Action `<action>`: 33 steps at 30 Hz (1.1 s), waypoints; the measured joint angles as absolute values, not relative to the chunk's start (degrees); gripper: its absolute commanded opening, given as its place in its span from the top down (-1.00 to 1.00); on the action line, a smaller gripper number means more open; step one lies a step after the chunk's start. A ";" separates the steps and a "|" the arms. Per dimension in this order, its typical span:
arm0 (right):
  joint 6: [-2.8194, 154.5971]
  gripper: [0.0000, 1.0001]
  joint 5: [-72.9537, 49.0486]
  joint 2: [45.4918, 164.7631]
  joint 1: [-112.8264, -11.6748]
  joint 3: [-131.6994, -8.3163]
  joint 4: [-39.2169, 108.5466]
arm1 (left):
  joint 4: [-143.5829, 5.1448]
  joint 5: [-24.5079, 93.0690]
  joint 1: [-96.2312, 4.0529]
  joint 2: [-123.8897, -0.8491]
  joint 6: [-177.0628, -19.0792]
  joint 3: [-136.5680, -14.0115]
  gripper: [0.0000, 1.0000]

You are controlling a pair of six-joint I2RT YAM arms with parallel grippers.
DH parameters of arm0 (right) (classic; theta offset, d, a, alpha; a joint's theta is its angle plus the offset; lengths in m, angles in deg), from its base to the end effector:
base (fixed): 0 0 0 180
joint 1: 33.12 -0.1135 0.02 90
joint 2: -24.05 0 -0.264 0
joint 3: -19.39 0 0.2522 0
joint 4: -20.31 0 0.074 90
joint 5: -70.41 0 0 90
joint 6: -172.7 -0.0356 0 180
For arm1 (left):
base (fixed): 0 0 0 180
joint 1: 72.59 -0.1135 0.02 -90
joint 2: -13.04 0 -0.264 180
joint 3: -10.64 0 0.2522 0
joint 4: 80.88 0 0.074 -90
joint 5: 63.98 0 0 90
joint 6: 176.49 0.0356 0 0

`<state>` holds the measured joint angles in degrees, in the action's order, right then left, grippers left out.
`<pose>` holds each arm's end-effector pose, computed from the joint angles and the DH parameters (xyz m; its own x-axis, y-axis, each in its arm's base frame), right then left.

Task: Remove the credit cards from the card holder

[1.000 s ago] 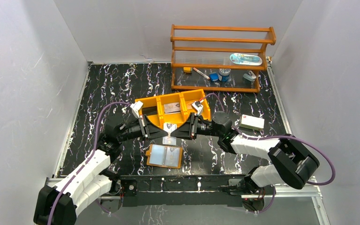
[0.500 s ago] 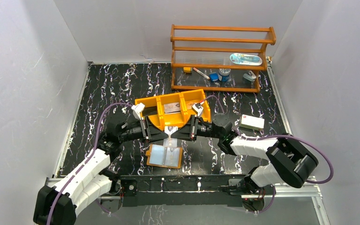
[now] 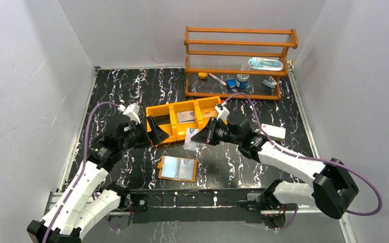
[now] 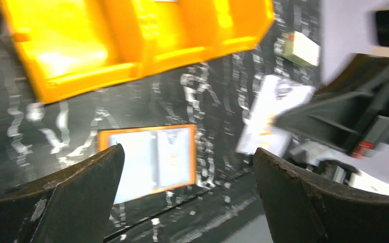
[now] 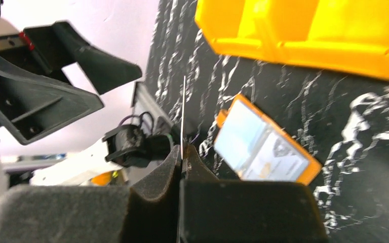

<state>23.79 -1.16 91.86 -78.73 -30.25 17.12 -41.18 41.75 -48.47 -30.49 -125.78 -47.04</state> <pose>0.1767 0.1965 0.2514 -0.8569 0.2861 -0.4289 -0.3056 0.3882 0.8695 0.1520 -0.0786 0.3103 -0.6951 -0.3566 -0.6242 0.2279 0.7142 -0.6618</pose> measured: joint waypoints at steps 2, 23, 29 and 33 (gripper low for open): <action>28.03 1.00 -4.92 91.29 -78.73 -33.97 23.48 | -37.34 35.89 -48.47 -30.49 -123.92 -48.18 -0.97; 71.57 1.00 -28.52 113.67 -82.73 -66.14 48.40 | -30.28 13.94 -48.47 -25.14 -118.00 -45.75 -0.97; 87.46 1.00 -30.55 121.47 -86.12 -69.49 46.71 | -30.17 12.92 -48.47 -24.61 -118.02 -45.75 -0.97; 96.75 1.00 -32.92 126.72 -86.01 -71.43 46.17 | -30.17 12.89 -48.47 -24.63 -118.02 -45.75 -0.97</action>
<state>96.75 -32.92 126.72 -86.01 -71.43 46.17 -30.17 12.89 -48.47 -24.63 -118.02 -45.75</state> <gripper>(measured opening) 0.054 0.983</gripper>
